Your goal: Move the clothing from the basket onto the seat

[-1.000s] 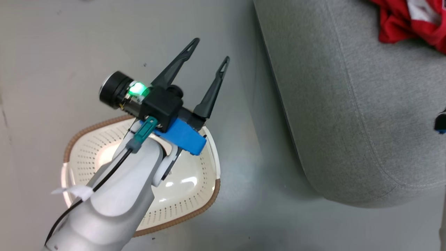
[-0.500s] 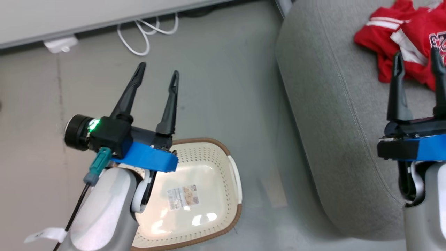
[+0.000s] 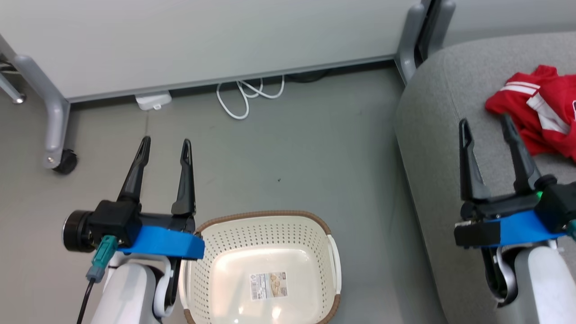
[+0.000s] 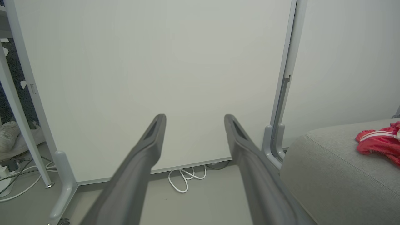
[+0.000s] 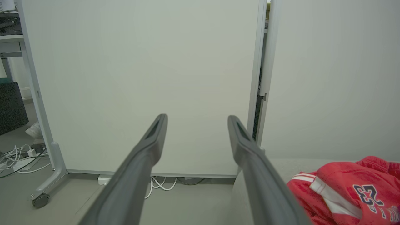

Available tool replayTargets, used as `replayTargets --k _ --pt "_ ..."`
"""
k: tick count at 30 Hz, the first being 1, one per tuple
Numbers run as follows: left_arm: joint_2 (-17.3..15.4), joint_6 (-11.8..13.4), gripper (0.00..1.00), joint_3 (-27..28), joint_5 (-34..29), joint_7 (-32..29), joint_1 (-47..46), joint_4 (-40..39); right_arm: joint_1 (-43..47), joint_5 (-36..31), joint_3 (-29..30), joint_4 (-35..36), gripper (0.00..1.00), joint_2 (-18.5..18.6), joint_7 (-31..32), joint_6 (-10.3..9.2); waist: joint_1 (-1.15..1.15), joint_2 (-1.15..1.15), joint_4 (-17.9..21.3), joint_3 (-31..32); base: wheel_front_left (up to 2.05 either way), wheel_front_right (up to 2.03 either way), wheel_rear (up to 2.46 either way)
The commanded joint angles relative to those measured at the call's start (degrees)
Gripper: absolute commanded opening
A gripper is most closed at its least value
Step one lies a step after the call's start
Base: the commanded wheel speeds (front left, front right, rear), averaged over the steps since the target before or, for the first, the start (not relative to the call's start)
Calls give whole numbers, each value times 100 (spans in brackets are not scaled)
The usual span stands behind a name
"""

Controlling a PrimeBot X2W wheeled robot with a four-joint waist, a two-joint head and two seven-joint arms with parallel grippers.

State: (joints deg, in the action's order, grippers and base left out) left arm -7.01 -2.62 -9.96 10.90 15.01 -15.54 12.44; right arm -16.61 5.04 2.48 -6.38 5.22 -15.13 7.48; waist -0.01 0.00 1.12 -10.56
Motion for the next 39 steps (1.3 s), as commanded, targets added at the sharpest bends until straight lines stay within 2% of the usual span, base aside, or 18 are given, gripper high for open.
replayTargets --k 1,16,39 --pt "24 -31 100 69 -57 25 113 8 158 -7 -3 -15 100 -36 -1 3 1 0 -93 147 0 0 0" --pt "291 -237 100 667 -266 25 826 82 914 13 125 -191 100 -210 -1 3 1 0 -353 603 0 0 0" --pt "411 -348 100 798 -316 25 1087 226 1247 229 111 -352 100 -238 -1 3 1 0 -462 797 0 0 0"
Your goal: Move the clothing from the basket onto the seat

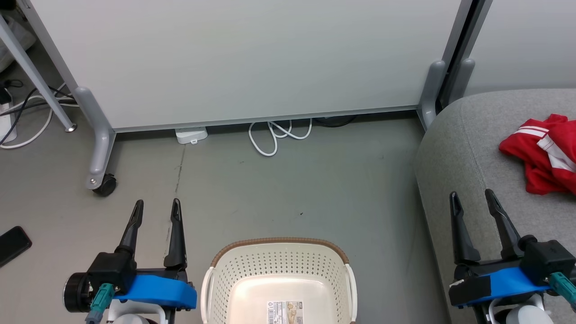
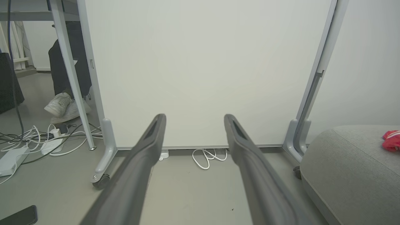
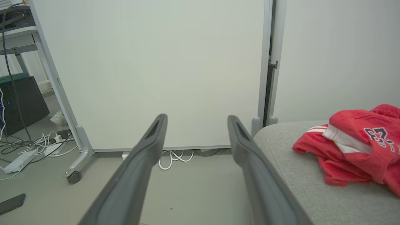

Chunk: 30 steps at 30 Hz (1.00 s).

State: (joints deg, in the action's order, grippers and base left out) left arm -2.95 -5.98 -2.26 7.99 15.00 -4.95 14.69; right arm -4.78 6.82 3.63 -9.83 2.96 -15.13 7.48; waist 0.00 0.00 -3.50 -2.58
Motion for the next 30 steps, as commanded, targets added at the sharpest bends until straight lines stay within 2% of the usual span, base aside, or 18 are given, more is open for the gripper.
replayTargets --k 1,4,5,10,30 --pt "5 -12 100 27 -25 27 27 4 64 57 -10 -4 100 -12 -1 3 0 0 -1 -1 0 0 0" --pt "6 -25 100 4 24 27 26 4 75 49 -12 -2 100 -13 -1 3 0 0 -3 -4 0 0 0" --pt "1 -10 0 -8 27 -1 2 14 1 25 -12 -8 0 0 0 0 0 0 -4 -4 0 0 0" --pt "12 -12 0 3 126 -66 152 246 57 122 3 -255 0 -12 43 0 0 0 -1 -1 0 0 0" --pt "9 -51 0 231 2268 -601 67 151 3 2299 73 -278 0 -9 586 0 0 0 55 38 0 0 0"
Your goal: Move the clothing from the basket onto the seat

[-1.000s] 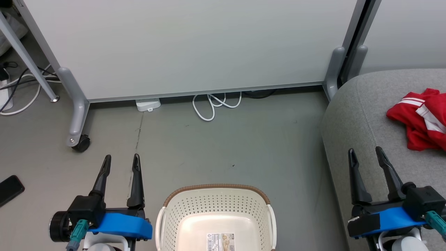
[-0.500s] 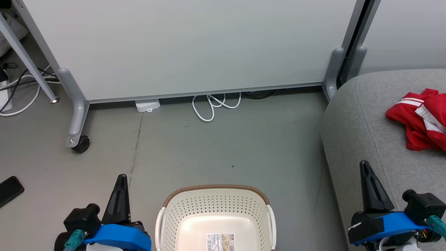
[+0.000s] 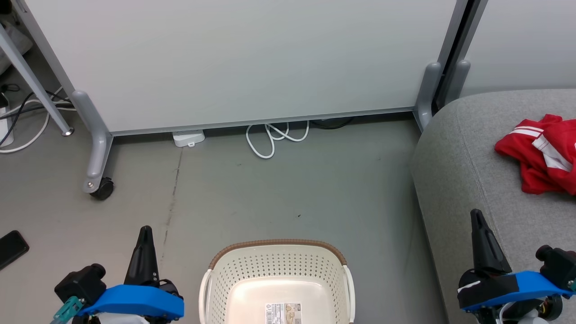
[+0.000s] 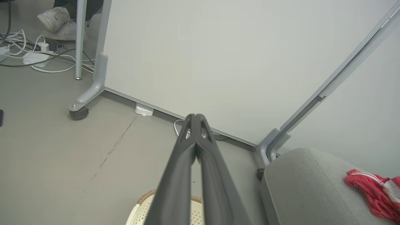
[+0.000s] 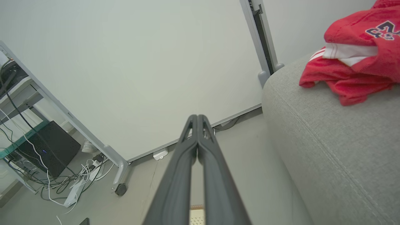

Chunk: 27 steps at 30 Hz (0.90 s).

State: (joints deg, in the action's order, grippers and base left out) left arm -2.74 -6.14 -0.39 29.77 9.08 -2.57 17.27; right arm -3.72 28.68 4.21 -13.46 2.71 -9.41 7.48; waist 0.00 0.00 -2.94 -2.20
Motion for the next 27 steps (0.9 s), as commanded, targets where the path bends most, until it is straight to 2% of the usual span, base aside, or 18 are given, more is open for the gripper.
replayTargets --k 1,27 --pt "-12 -37 0 54 185 -33 -176 -111 -106 210 18 84 0 16 37 0 0 0 3 2 0 0 0" --pt "-15 -76 0 284 2307 -569 -262 -195 -178 2363 95 42 0 20 584 1 0 0 76 52 0 0 0"
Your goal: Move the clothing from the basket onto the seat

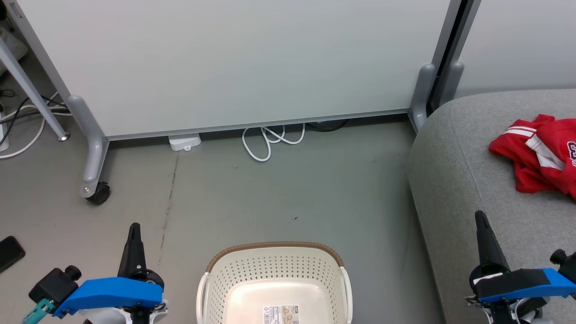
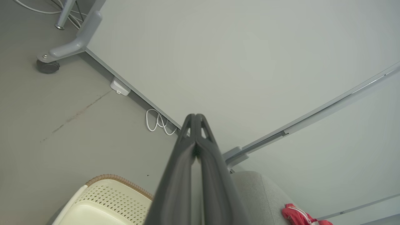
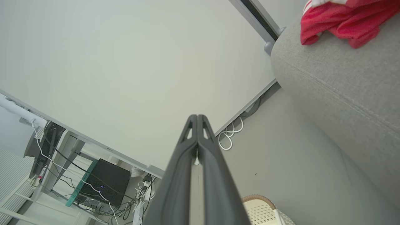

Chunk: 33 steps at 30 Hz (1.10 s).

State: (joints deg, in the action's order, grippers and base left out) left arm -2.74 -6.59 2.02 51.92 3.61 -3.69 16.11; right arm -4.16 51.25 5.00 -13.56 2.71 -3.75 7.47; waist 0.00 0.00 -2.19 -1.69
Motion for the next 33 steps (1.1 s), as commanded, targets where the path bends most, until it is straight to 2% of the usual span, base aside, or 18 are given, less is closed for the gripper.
replayTargets --k 1,33 --pt "-15 -33 0 50 164 -43 -154 -82 -136 176 19 50 0 20 35 2 0 0 4 2 0 0 0" --pt "-18 -68 0 252 2058 -520 -220 -153 -185 2104 87 5 0 24 528 3 0 0 91 63 0 0 0"
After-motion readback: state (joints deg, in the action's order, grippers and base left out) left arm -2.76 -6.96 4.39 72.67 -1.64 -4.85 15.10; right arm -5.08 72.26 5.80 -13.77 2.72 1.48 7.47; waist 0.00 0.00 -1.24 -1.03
